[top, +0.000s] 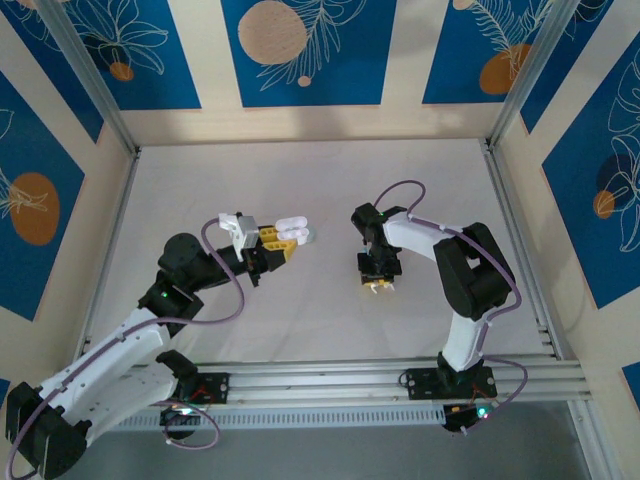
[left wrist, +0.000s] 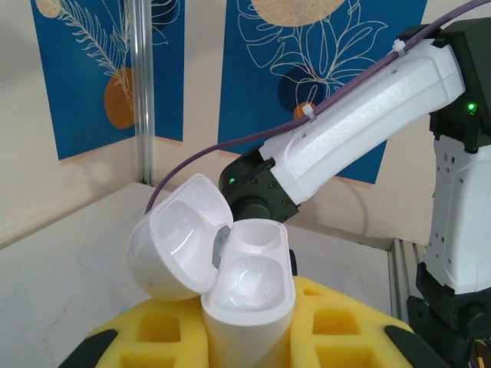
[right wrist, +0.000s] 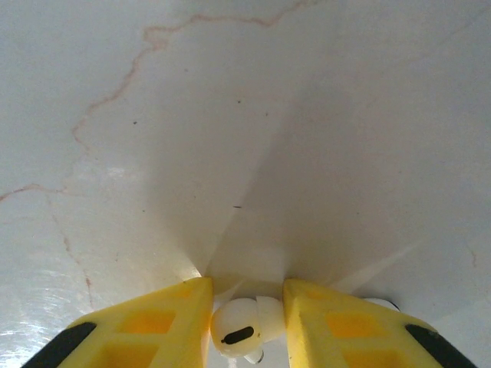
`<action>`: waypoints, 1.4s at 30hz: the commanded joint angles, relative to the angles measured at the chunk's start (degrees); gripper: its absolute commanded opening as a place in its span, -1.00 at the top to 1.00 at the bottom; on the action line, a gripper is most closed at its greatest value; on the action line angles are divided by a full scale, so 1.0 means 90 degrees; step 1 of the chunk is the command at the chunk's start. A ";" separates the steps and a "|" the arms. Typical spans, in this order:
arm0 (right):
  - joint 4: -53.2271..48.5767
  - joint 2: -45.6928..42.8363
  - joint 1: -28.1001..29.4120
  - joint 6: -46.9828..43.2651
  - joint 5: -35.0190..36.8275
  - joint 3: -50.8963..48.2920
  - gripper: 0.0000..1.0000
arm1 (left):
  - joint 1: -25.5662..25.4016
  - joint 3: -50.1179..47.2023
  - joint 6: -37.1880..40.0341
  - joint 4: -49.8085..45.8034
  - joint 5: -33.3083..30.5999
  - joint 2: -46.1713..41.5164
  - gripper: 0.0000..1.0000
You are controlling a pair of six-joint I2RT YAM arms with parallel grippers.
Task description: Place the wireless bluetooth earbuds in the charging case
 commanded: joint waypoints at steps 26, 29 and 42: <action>0.0378 -0.3670 0.0252 0.1038 -0.0974 0.1202 0.46 | -0.0122 -0.0438 0.0216 0.1322 -0.0850 0.0763 0.66; 0.1063 -0.4142 0.0547 0.1252 -0.0954 0.1183 0.46 | -0.0161 -0.0601 0.0121 0.1861 -0.1084 0.0964 0.66; 0.2917 -0.4211 0.2200 0.1324 0.0106 0.1201 0.45 | -0.0559 -0.0741 0.0278 0.2816 -0.1532 0.1456 0.67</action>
